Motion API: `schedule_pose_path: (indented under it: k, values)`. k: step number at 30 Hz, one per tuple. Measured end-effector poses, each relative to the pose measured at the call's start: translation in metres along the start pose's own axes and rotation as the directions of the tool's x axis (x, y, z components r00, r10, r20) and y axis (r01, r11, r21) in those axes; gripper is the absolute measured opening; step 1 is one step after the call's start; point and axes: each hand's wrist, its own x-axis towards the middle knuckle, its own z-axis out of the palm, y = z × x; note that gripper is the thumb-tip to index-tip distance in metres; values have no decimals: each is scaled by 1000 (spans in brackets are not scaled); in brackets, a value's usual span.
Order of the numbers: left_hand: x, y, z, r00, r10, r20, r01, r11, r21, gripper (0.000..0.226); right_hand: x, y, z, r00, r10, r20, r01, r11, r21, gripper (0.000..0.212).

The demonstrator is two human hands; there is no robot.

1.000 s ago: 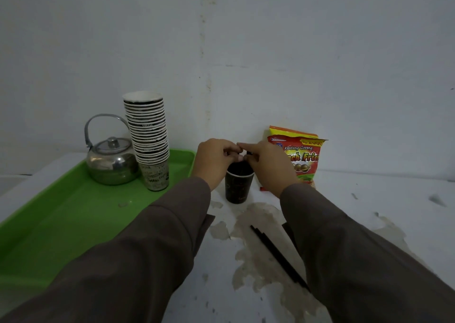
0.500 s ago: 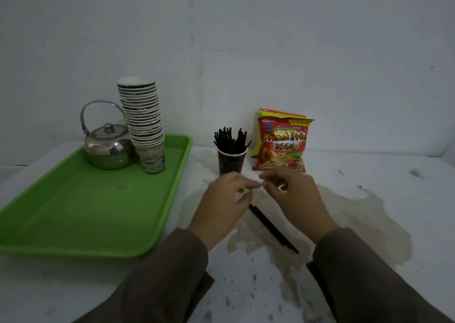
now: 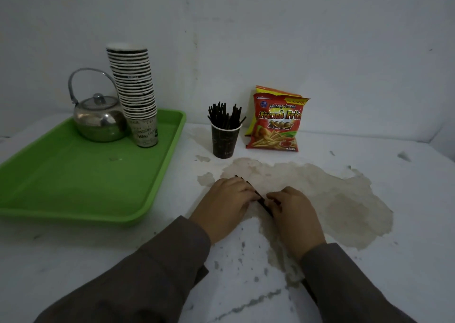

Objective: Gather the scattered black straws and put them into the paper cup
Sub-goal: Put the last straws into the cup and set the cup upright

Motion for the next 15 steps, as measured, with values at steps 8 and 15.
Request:
schedule_pose_path:
  k: [8,15]
  values:
    - [3,-3,3,999,34,-8,-34,998,61,21,5,-7,2,999,45,13,-44,999,-15,21]
    - [2,-1,3,996,83,-27,-77,982,172,17,14,-19,5,996,64,57,-52,980,-190,18]
